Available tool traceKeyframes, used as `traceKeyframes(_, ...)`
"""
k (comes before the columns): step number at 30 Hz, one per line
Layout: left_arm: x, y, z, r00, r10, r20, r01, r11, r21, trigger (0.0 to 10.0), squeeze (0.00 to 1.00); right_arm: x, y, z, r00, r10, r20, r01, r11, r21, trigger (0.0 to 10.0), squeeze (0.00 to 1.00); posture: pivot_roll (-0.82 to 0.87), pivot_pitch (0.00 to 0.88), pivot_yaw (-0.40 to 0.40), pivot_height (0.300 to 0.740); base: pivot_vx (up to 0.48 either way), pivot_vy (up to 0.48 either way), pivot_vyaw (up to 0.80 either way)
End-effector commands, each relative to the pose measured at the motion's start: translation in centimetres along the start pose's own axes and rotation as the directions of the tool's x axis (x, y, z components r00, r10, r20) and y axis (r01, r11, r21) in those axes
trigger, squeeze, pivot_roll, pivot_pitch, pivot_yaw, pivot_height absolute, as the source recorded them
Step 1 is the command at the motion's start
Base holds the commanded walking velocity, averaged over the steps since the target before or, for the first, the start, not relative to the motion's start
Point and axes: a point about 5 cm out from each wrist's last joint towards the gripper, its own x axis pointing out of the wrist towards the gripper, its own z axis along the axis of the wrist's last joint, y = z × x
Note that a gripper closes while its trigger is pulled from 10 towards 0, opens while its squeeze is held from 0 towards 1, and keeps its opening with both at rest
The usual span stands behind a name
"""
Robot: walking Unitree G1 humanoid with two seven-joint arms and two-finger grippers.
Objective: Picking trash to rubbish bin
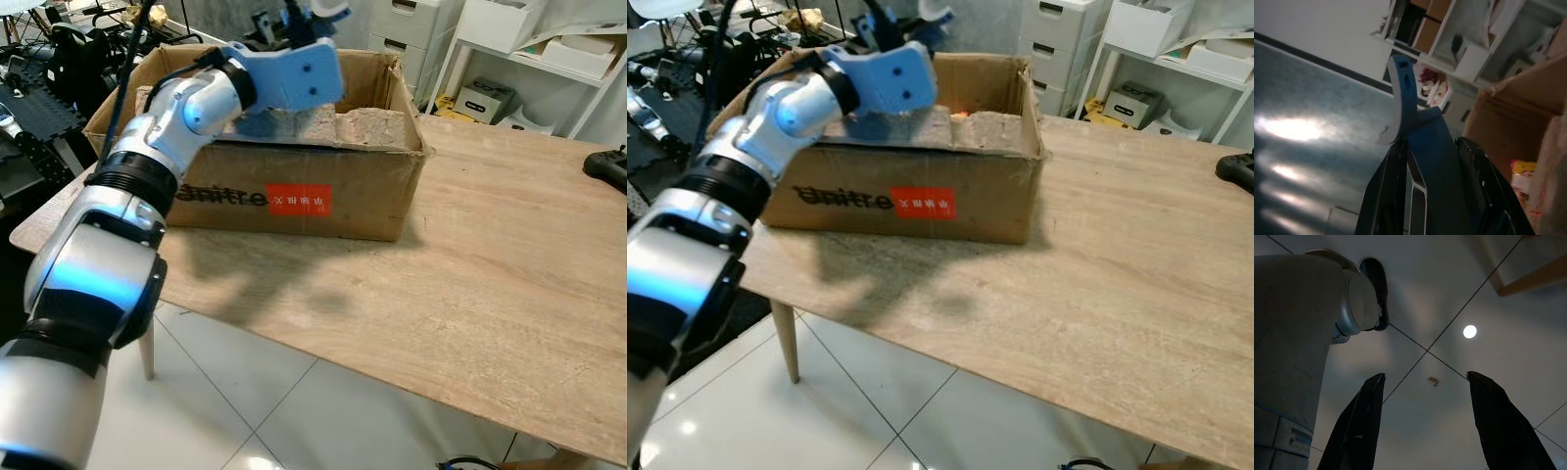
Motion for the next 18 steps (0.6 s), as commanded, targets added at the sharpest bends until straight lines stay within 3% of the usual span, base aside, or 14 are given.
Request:
traceKeyframes(1,-0.3,-0.2,-0.4,0.998,-0.064,-0.014,0.064,0.998,0.014,10.0,0.00,-0.1,0.1,-0.7,1.000,0.000,-0.022,0.000,1.000,0.017,10.0,0.00,-0.08,0.124,0.041,0.740,0.000,0.000,0.00)
traceKeyframes(2,-0.4,-0.8,-0.6,0.992,-0.118,-0.038,0.121,0.990,0.071,10.0,0.00,-0.1,0.1,-0.7,1.000,0.001,-0.023,0.000,1.000,0.016,10.0,0.00,-0.08,0.124,0.040,0.740,0.000,0.000,0.00)
traceKeyframes(5,-0.4,-1.7,-0.8,0.981,-0.188,-0.056,0.193,0.974,0.117,10.0,0.00,-0.1,0.1,-0.7,1.000,0.001,-0.024,-0.001,1.000,0.016,10.0,0.00,-0.08,0.126,0.039,0.740,0.000,0.000,0.00)
traceKeyframes(6,-0.4,-1.7,-0.8,0.981,-0.188,-0.056,0.193,0.974,0.117,10.0,0.00,-0.1,0.1,-0.7,1.000,0.001,-0.024,-0.001,1.000,0.016,10.0,0.00,-0.08,0.126,0.039,0.740,0.000,0.000,0.00)
traceKeyframes(8,-0.1,-1.9,-0.6,0.976,-0.207,-0.067,0.216,0.957,0.196,10.0,0.00,-0.1,0.1,-0.8,1.000,0.002,-0.026,-0.002,1.000,0.014,10.0,0.00,-0.08,0.124,0.039,0.740,0.000,0.000,0.00)
traceKeyframes(11,0.1,-1.8,-0.3,0.977,-0.203,-0.059,0.210,0.959,0.189,10.0,0.00,-0.1,0.1,-0.8,1.000,0.002,-0.027,-0.001,1.000,0.014,10.0,0.00,-0.08,0.122,0.040,0.740,0.000,0.000,0.00)
traceKeyframes(12,0.1,-1.8,-0.2,0.978,-0.200,-0.056,0.207,0.960,0.188,10.0,0.11,-0.1,0.1,-0.8,1.000,0.001,-0.028,-0.001,1.000,0.014,10.0,0.00,-0.08,0.122,0.041,0.740,0.000,0.000,0.00)
traceKeyframes(13,0.1,-1.8,-0.2,0.978,-0.200,-0.056,0.207,0.960,0.188,10.0,0.11,-0.1,0.1,-0.8,1.000,0.001,-0.028,-0.001,1.000,0.014,10.0,0.00,-0.08,0.122,0.041,0.740,0.000,0.000,0.00)
traceKeyframes(14,0.2,-1.6,0.0,0.979,-0.199,-0.046,0.204,0.961,0.189,10.0,1.00,-0.1,0.1,-0.8,1.000,0.001,-0.028,0.000,1.000,0.016,10.0,0.00,-0.09,0.119,0.042,0.740,0.000,0.000,0.00)
traceKeyframes(18,0.4,-1.3,0.2,0.984,-0.177,-0.034,0.181,0.962,0.203,10.0,1.00,-0.1,0.1,-0.8,1.000,0.000,-0.028,0.001,1.000,0.017,10.0,0.00,-0.09,0.116,0.041,0.740,0.000,0.000,0.00)
